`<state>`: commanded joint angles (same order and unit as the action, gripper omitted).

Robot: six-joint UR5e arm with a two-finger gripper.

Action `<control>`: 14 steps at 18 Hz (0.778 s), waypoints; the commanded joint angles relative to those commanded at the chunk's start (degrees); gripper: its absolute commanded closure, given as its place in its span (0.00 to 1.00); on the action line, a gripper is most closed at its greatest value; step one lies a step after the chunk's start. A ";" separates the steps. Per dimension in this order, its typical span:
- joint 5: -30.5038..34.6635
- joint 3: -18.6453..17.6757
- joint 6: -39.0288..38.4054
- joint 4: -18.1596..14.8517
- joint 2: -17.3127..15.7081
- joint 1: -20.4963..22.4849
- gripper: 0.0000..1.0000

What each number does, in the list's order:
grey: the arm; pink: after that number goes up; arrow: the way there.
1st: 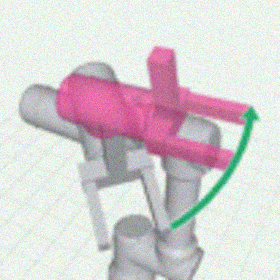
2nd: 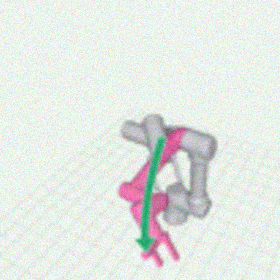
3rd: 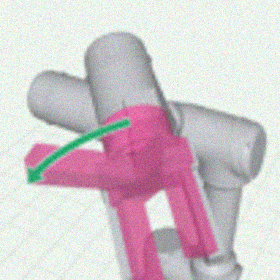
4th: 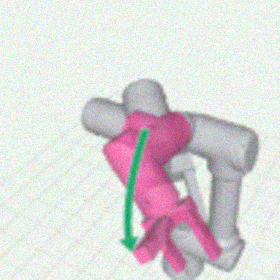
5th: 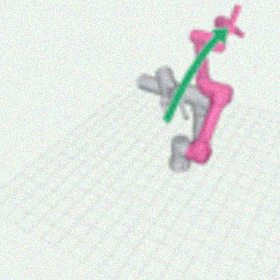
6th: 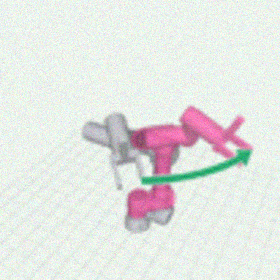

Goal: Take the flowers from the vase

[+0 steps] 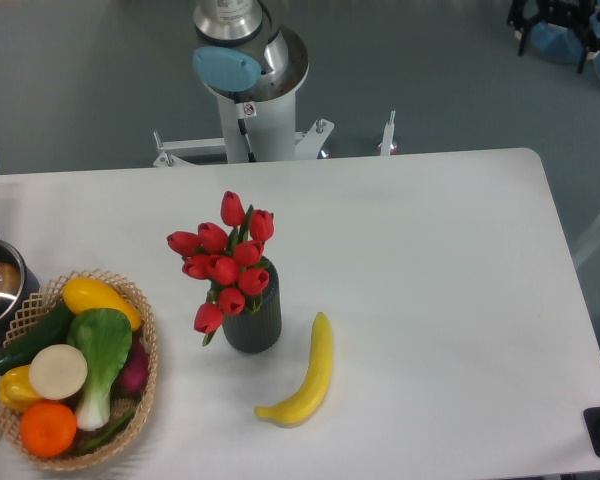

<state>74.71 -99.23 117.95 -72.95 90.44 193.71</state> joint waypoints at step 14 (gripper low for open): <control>-8.78 -1.58 -11.95 0.44 -0.18 -0.18 0.00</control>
<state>65.93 -100.81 106.00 -72.51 90.26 193.54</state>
